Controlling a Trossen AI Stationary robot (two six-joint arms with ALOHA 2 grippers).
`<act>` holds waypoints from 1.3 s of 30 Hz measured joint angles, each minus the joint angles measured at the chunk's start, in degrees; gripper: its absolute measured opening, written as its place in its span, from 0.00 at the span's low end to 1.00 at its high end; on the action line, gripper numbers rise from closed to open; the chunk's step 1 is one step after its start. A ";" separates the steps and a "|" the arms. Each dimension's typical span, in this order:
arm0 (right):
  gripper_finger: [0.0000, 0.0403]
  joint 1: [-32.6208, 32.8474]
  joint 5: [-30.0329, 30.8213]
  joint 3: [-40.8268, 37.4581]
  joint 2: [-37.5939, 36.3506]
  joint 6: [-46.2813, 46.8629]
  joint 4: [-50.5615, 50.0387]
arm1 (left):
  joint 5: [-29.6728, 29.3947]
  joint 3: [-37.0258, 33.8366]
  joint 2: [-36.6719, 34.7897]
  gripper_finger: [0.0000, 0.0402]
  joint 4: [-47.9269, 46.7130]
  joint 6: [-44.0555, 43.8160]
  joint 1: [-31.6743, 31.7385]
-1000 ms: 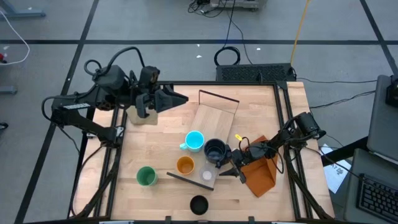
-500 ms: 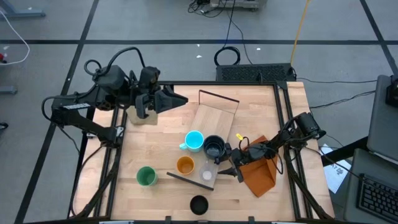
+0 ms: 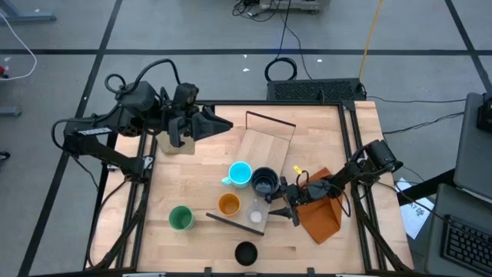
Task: Stack small to large cups/mugs on shelf
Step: Put the dark blue mug on the shelf, then put the black cup on the shelf
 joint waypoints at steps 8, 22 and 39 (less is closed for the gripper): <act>0.59 0.54 2.91 0.00 0.00 0.10 -0.58 | -0.02 0.00 0.00 0.22 0.06 0.20 0.00; 0.59 0.98 5.64 -1.41 -0.78 -0.07 -1.29 | -0.02 0.00 0.00 0.22 0.00 0.20 0.00; 0.59 4.06 7.18 -8.20 -7.28 2.10 -1.99 | -0.07 0.00 0.00 0.22 -2.72 0.54 0.27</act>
